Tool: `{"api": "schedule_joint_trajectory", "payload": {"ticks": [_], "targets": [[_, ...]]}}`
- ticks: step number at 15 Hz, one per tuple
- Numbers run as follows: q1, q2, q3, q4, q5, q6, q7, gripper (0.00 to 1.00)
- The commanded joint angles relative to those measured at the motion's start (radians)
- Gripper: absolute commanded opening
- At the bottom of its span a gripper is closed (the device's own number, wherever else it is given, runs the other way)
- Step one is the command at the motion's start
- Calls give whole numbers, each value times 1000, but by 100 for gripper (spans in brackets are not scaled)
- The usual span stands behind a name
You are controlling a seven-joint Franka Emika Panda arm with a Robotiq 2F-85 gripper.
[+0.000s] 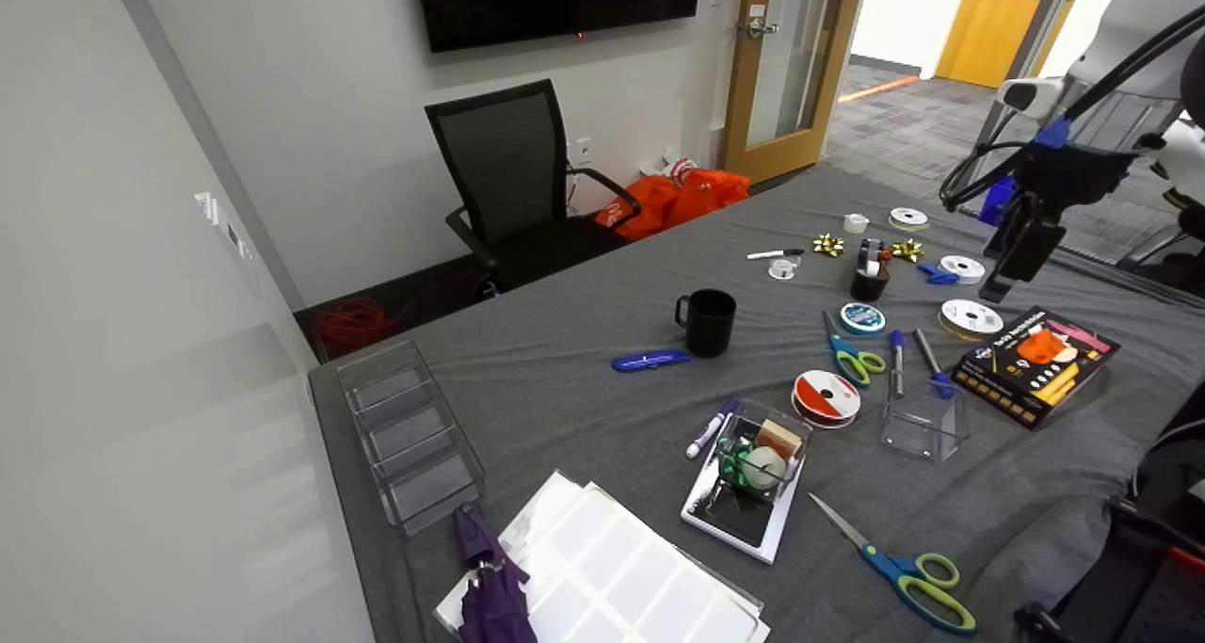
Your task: Pick up the empty clear case and move it forward
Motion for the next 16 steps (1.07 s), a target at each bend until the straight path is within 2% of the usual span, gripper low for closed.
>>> {"api": "schedule_joint_trajectory", "payload": {"ticks": [1,7,12,16], "targets": [[-2,0,2,2,1,-2,0,100],[2,66,-24,-62,20,76,-43,100],[0,154,-36,-118,39,198,-82,100],[17,244,-61,-137,122,326,-203,100]]}}
